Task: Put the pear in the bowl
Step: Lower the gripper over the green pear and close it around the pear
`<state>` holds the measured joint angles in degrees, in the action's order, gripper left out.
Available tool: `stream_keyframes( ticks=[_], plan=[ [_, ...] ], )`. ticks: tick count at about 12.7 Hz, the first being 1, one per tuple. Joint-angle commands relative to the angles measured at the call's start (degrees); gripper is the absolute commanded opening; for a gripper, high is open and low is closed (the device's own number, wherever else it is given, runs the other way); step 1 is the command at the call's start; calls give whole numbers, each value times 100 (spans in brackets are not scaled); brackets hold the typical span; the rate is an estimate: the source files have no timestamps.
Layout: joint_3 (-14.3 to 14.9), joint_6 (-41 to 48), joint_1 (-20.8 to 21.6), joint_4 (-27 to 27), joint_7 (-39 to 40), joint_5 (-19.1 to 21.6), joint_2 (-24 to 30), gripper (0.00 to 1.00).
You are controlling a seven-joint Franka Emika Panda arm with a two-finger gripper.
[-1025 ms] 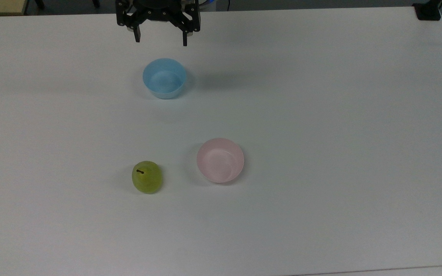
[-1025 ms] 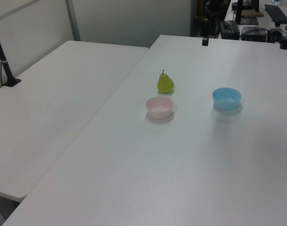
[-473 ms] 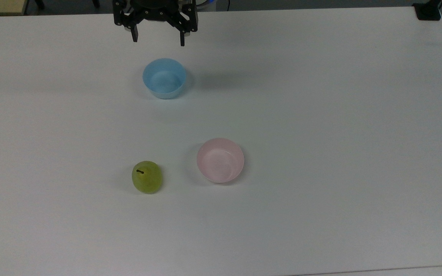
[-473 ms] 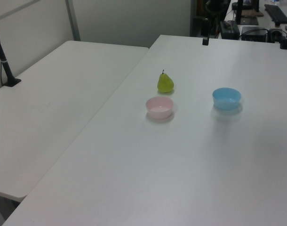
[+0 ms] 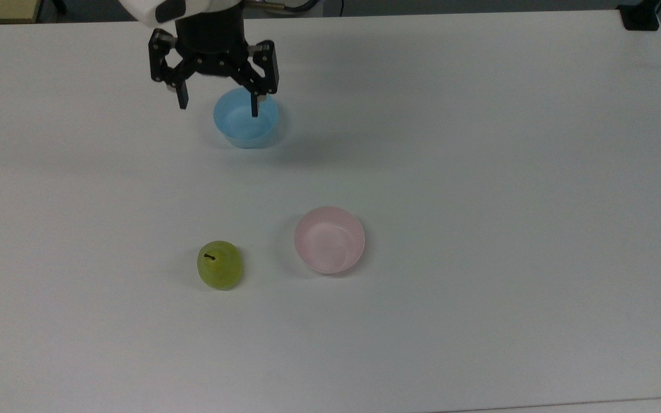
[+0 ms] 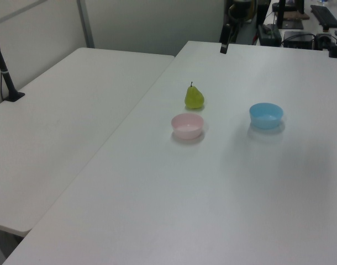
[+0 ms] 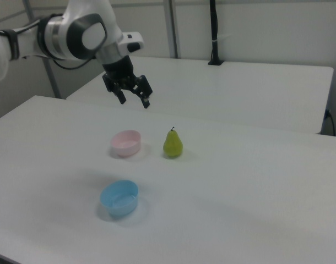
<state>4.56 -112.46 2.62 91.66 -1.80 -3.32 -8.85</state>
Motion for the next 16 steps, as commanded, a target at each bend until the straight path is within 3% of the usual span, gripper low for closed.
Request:
stream_keyframes(
  ticks=[1, 8, 15, 16],
  plan=[
    [18, -845, -113, -287, 66, 95, -756, 100],
    [27, -2287, -227, -464, 84, 16, -2198, 100],
    [27, -3369, -183, -499, 22, 7, -2911, 100],
    [27, -3483, -183, -499, 22, 7, -2956, 90]
  ],
)
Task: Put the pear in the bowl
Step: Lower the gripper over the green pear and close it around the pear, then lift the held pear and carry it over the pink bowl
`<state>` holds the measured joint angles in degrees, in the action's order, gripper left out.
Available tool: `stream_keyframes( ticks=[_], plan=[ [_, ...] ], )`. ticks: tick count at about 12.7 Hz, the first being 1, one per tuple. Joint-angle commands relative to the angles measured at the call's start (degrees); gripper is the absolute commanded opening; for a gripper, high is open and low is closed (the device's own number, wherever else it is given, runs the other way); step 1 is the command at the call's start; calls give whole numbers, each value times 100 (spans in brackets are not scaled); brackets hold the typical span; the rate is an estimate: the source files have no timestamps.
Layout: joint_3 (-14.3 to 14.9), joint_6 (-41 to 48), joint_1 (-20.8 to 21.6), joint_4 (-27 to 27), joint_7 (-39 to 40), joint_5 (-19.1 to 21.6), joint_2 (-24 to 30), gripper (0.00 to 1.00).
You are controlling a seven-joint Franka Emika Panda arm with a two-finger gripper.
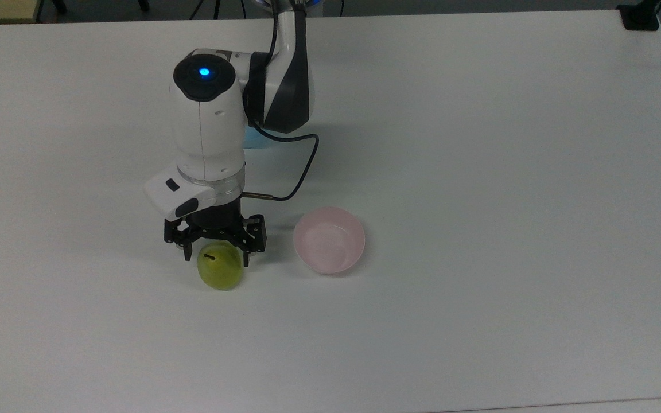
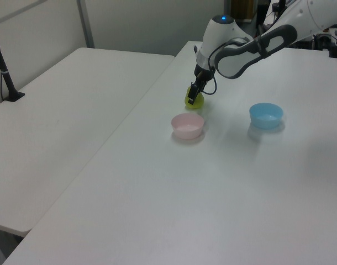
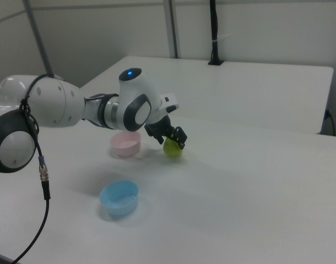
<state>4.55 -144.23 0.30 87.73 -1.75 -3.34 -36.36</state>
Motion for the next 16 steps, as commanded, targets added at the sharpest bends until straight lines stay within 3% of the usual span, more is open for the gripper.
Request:
stream_keyframes(
  ticks=[1, 4, 6, 10, 14, 16],
  plan=[
    [28, -325, 49, -107, 17, 8, -205, 78],
    [28, -343, 40, -107, 17, 17, -205, 37],
    [28, -334, 40, -107, 25, 26, -153, 26],
    [28, -98, 5, 59, 17, 35, 522, 26],
    [-33, 1008, 102, 140, -201, 53, 1366, 27],
    [-34, 1396, 513, 236, -745, 26, 1761, 27]
  ],
)
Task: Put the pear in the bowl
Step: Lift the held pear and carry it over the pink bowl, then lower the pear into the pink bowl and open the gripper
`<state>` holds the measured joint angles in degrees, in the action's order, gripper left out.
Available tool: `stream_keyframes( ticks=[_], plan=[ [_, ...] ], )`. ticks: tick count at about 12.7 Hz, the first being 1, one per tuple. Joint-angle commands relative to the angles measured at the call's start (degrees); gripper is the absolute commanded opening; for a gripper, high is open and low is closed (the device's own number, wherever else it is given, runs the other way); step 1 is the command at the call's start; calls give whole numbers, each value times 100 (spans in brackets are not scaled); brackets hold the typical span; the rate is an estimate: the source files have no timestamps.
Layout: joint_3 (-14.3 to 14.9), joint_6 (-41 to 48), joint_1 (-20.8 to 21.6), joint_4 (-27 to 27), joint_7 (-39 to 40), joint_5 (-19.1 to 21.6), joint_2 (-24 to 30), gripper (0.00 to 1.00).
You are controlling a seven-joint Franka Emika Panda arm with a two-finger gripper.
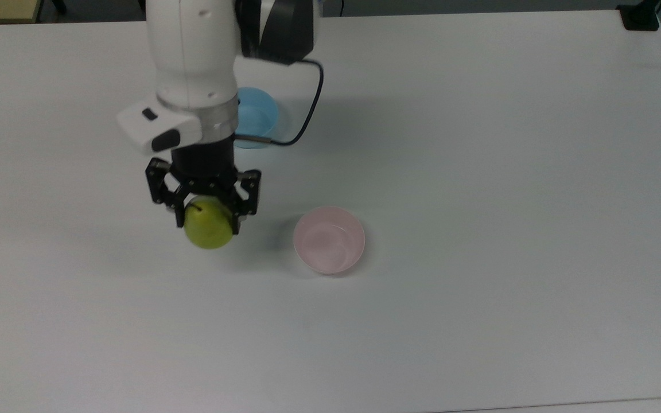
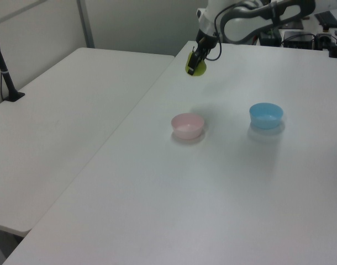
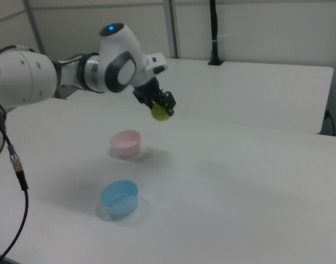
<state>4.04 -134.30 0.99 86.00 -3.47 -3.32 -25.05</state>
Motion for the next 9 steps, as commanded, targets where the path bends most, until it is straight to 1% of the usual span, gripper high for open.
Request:
stream_keyframes(
  ticks=[1, 3, 5, 6, 7, 9],
  plan=[
    [17, 631, 646, 470, -829, 25, 790, 27],
    [17, 730, 1059, 479, -1286, -71, 800, 28],
    [9, 634, 1376, 567, -1787, -466, 608, 29],
    [9, 485, 1447, 567, -1963, -624, 442, 29],
    [9, 223, 1500, 585, -2113, -695, 309, 29],
    [9, 18, 1492, 585, -2185, -757, 107, 29]
  ],
)
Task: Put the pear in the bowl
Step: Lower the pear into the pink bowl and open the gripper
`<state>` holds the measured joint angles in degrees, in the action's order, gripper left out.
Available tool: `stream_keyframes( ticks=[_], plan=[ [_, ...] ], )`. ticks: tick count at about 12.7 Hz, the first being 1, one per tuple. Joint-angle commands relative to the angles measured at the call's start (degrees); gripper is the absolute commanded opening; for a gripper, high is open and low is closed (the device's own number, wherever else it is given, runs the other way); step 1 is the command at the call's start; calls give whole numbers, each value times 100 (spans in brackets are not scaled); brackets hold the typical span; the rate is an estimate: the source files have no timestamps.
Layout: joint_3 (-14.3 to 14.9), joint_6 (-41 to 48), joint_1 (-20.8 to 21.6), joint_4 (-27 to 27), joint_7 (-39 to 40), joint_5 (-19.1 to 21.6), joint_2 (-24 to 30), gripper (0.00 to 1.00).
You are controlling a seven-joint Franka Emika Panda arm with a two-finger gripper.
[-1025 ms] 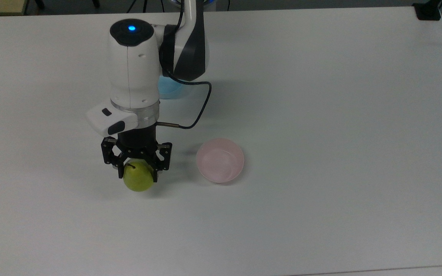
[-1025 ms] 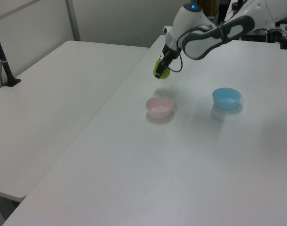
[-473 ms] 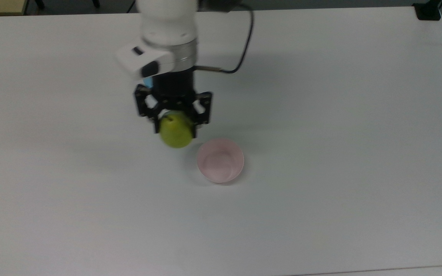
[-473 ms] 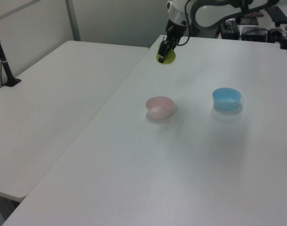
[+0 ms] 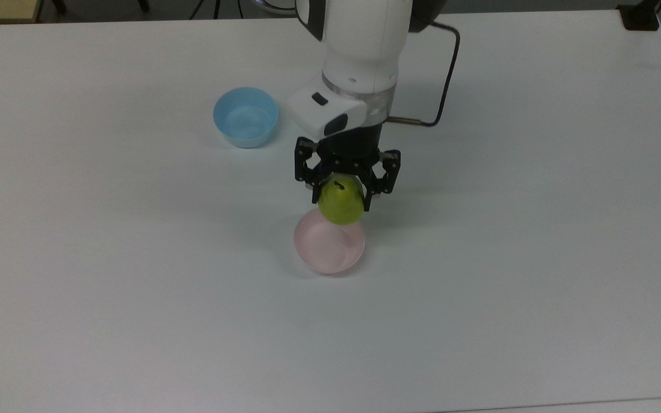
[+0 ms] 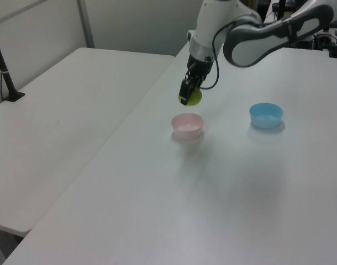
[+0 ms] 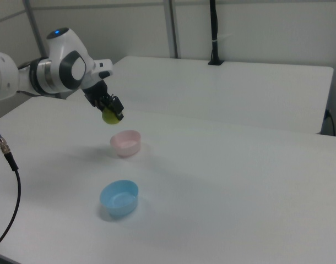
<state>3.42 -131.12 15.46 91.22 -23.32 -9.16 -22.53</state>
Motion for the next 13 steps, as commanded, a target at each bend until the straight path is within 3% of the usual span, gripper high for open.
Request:
stream_keyframes(
  ticks=[1, 9, 11, 13],
  plan=[
    [71, -396, 36, 63, -199, -182, -251, 29],
    [89, -880, -87, 116, -199, -341, -823, 29],
    [98, -1055, -130, 124, -199, -341, -928, 37],
    [98, -1083, -139, 116, -199, -341, -972, 53]
  ],
)
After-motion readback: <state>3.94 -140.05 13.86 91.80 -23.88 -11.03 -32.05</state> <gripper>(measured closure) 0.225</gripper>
